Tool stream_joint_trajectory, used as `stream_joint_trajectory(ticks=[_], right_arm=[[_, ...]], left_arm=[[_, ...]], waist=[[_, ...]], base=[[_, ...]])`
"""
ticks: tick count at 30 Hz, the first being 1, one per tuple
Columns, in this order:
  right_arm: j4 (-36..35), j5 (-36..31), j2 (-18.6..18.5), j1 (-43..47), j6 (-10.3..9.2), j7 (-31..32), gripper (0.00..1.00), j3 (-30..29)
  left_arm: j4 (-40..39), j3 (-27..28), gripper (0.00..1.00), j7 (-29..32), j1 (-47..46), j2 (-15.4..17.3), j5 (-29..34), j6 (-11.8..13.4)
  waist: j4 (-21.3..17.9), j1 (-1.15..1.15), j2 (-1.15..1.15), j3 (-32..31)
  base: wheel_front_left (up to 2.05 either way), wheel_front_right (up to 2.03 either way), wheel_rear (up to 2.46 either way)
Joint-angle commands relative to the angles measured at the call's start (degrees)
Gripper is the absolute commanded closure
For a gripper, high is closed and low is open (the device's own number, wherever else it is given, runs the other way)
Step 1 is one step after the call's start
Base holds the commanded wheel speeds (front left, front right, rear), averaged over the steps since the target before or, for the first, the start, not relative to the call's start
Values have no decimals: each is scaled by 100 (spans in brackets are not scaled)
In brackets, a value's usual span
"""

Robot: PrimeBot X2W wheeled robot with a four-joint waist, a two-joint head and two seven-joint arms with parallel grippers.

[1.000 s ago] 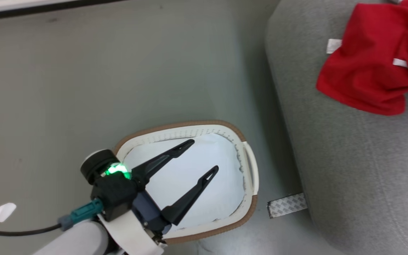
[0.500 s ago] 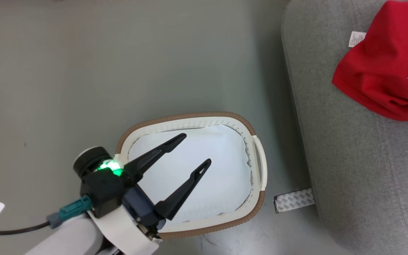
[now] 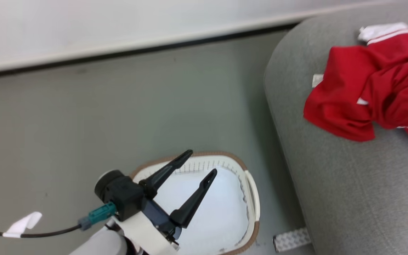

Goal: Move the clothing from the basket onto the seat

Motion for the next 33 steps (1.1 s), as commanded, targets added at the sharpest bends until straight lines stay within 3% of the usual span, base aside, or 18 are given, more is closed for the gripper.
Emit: stream_joint_trajectory(ticks=[1, 5, 8, 15, 23, 33], right_arm=[[-118, 165, -183, 115, -15, 85, 0, 97], [-489, 783, -641, 335, -15, 379, 0, 457], [-790, 1044, -930, 315, -15, 250, 0, 594], [-1177, 1234, -1025, 237, -15, -469, 0, 1081], [-1221, 1031, -246, 137, -14, -1664, 0, 1170], [-1697, 142, 957, 939, -14, -2709, 0, 1010]], left_arm=[[85, 22, 0, -41, 131, -51, -92, 33], [310, 82, 0, -61, 291, -239, -142, 127], [431, 139, 0, -83, 391, -347, -179, 170], [621, 467, 0, -95, 596, -544, -256, 267], [781, 1073, 0, -90, 792, -604, -116, 358], [784, 2458, 0, -90, 1481, -508, -299, 413]], waist=[[-47, 0, 0, -622], [-51, 0, 0, -1033], [0, 0, 0, -1255], [301, 0, 0, -1698], [870, 0, 0, -2067], [1299, 0, 0, -2169]], base=[[0, 0, 0], [0, 0, 0], [0, 0, 0], [0, 0, 0], [0, 0, 0], [0, 0, 0]])
